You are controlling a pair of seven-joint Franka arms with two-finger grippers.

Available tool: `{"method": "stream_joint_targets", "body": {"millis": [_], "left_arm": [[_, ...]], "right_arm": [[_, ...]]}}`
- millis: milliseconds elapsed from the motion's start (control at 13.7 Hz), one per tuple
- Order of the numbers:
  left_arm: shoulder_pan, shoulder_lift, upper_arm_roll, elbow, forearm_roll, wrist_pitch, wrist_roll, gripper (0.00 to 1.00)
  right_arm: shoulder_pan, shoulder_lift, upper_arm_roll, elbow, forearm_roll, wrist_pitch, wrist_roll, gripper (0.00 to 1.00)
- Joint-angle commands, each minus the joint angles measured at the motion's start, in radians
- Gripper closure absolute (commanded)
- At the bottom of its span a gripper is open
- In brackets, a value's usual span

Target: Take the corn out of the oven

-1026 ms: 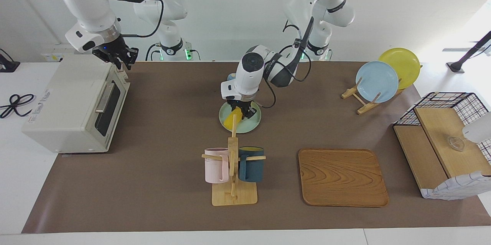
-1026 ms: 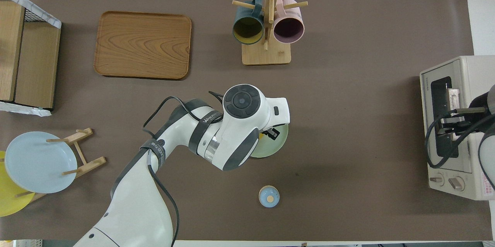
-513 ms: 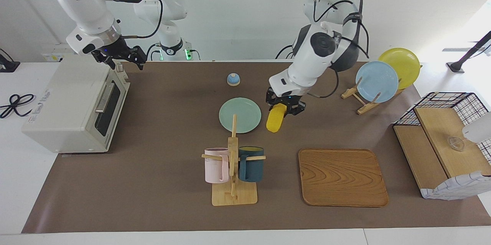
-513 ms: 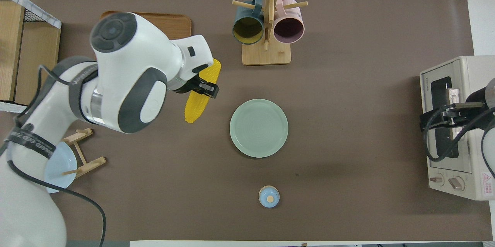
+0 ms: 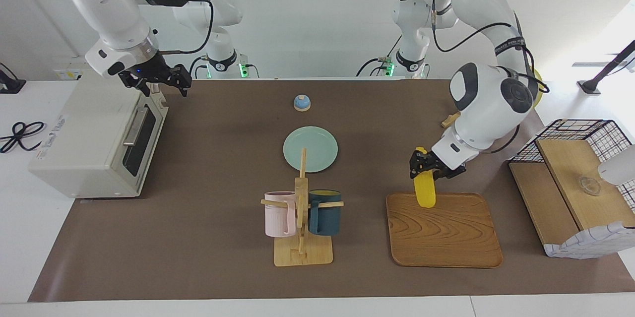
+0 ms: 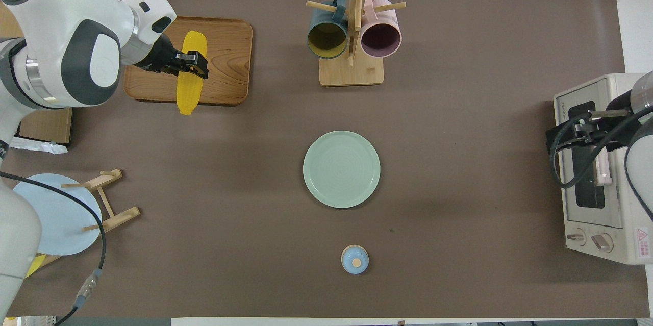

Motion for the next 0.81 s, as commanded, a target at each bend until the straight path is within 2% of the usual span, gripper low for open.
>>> {"method": "stream_joint_targets", "body": {"millis": [0,366,733], "left_arm": [[-0.001,0.205,0.056,0.225,-0.017,0.022,-0.015,1.0],[0.002,0.251,0.084,0.201,-0.019,0.184,-0.079,1.0],[-0.001,0.29,0.084,0.199,-0.003,0.231,-0.099,1.0]], "right_arm": [[0.03,0.02,-0.05,0.038,0.016,-0.028,-0.017,0.0],[0.003,0.019,-0.028,0.041,0.016,-0.029,-0.016,0.0],[-0.007,0.016,-0.036,0.04,0.016,-0.023,-0.017,0.0]]}}
